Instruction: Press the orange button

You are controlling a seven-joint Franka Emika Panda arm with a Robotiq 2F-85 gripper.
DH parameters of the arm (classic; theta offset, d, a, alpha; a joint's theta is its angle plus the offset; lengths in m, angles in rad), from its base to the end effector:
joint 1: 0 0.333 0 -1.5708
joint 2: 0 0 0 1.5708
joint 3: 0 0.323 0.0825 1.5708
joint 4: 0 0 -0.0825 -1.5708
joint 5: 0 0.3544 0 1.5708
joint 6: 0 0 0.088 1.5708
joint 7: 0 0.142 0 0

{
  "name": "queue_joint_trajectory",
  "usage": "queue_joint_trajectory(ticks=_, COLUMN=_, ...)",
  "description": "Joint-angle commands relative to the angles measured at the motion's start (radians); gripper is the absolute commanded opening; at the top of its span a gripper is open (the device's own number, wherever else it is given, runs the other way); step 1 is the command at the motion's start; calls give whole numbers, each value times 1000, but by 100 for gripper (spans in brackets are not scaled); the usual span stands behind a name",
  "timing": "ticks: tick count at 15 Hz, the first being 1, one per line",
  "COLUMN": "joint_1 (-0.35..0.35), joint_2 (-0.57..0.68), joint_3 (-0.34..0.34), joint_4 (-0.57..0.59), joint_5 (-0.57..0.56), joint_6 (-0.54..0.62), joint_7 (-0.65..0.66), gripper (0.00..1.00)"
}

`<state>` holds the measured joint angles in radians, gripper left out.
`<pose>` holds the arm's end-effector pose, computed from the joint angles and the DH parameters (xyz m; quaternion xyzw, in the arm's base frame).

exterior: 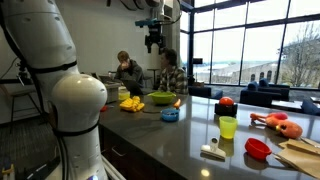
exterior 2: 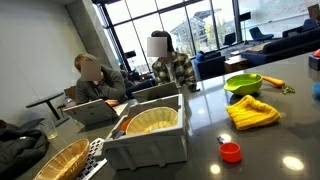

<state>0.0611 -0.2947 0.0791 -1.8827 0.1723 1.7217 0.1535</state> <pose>0.4393 0.0890 0.6143 -0.9949 0.0148 -0.0548 0.0831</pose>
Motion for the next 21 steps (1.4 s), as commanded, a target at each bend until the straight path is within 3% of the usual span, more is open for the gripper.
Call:
queue_joint_trajectory(ticks=1, joint_1=-32, joint_2=-13, joint_3=-3, joint_4=-4, joint_5=-5, joint_6=143, joint_7=94, gripper=100)
queue_joint_trajectory(ticks=5, joint_1=-66, joint_2=-30, joint_3=-1, joint_4=-61, joint_5=-27, joint_6=366, joint_7=193, gripper=100)
queue_joint_trajectory(ticks=9, joint_1=-129, joint_2=-10, joint_3=1, joint_4=-98, joint_5=-141, joint_6=537, joint_7=337, gripper=100)
queue_joint_trajectory(ticks=15, joint_1=-239, joint_2=23, joint_3=-25, joint_4=-125, joint_5=-311, joint_6=579, joint_7=543, gripper=100)
queue_joint_trajectory(ticks=21, joint_1=-235, joint_2=25, joint_3=-30, joint_4=-176, joint_5=-348, joint_6=553, joint_7=616, gripper=100)
